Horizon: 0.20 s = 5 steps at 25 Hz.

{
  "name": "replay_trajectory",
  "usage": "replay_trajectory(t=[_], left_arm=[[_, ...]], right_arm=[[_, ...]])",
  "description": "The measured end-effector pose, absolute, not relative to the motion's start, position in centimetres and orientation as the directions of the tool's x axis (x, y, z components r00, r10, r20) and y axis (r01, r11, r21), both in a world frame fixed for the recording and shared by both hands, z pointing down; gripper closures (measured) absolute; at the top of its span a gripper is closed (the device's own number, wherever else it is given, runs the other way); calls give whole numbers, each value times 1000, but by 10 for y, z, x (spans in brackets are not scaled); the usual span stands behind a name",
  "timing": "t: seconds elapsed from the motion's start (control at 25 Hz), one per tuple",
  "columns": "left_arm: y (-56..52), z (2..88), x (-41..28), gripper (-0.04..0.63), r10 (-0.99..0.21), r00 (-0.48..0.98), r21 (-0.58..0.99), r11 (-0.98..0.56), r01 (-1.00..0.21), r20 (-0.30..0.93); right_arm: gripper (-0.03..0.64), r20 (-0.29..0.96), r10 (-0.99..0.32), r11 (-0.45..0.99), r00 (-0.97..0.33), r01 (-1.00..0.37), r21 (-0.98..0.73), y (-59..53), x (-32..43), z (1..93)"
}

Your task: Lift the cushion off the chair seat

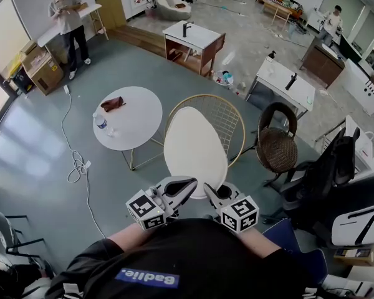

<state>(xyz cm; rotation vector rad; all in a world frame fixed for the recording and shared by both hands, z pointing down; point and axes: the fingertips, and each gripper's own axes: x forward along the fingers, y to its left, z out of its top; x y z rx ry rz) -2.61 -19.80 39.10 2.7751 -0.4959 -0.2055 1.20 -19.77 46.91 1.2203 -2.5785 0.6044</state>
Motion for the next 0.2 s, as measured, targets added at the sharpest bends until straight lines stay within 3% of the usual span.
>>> replay_trajectory(t=[0.2], left_arm=[[-197, 394, -27, 581, -348, 934, 324, -896, -304, -87]], right_arm=[[551, 371, -681, 568, -632, -775, -277, -197, 10, 470]])
